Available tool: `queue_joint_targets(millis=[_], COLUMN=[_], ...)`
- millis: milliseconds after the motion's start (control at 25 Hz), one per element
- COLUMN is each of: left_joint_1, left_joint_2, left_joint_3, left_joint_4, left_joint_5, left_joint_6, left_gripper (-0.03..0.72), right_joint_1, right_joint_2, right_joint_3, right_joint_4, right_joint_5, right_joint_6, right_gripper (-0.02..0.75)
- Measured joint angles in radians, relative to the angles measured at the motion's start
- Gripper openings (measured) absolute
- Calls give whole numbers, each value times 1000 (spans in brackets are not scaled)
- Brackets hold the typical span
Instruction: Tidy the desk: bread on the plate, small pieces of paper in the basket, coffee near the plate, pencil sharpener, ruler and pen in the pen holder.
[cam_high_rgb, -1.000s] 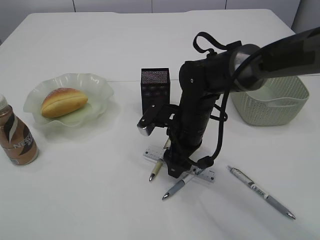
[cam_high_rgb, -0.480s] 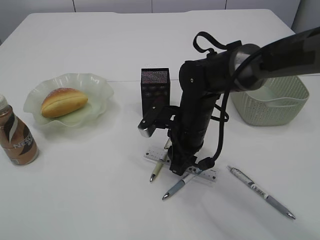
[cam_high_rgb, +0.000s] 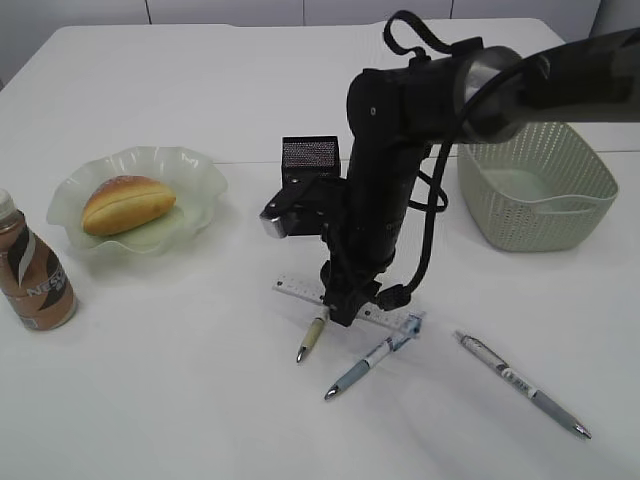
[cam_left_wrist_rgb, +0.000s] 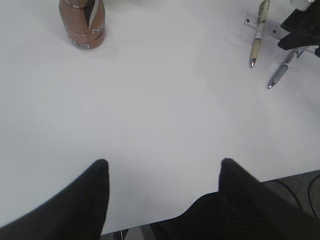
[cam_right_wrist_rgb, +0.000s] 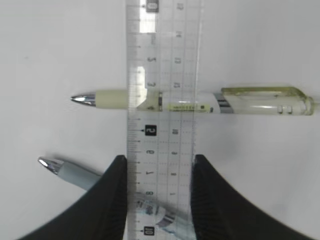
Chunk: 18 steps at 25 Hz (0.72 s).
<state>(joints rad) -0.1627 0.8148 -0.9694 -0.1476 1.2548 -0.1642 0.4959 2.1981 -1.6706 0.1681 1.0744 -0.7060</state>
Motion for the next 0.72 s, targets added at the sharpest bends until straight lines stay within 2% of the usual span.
queue_joint_targets(millis=[320,720], left_joint_1=[0,0], left_joint_2=[0,0], left_joint_3=[0,0], left_joint_4=[0,0], left_joint_5=[0,0], left_joint_6=[0,0], left_gripper=[497,497], right_joint_1=[0,0], right_joint_2=[0,-11], right_joint_3=[-54,-81], right_joint_4=[11,28], right_joint_5=[122,128], right_joint_6=[18,137], right_gripper=[291,291])
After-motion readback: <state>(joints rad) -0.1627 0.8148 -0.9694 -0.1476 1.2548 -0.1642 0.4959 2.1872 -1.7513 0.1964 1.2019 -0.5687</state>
